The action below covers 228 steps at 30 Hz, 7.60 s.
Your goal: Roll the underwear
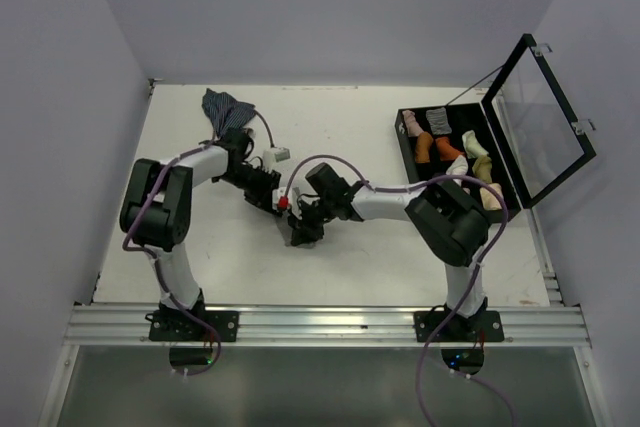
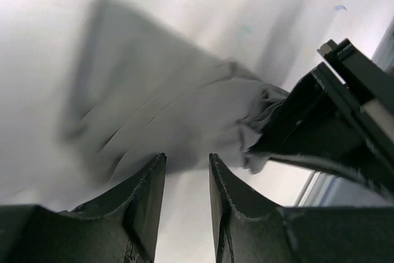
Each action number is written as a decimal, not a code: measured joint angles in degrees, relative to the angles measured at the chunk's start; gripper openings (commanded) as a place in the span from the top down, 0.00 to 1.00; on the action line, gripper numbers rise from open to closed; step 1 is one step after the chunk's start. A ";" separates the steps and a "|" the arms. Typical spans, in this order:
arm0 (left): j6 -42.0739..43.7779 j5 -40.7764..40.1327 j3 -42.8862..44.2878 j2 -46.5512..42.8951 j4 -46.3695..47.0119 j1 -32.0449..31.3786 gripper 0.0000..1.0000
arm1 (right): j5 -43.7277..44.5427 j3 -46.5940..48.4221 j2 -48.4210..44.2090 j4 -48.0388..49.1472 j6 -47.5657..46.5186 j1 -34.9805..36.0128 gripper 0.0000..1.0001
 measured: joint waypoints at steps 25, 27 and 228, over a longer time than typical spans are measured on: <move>29.68 -3.10 -31.08 -38.60 18.23 -4.35 0.53 | -23.65 9.57 16.00 8.59 37.77 -9.25 0.95; 31.28 -4.94 -34.03 -42.34 20.37 -8.02 0.53 | -25.27 9.57 17.00 10.45 40.50 -9.75 0.95; 34.62 -24.04 -25.35 -23.12 23.65 -23.15 1.00 | -33.90 19.15 21.88 -8.79 33.75 -15.08 0.43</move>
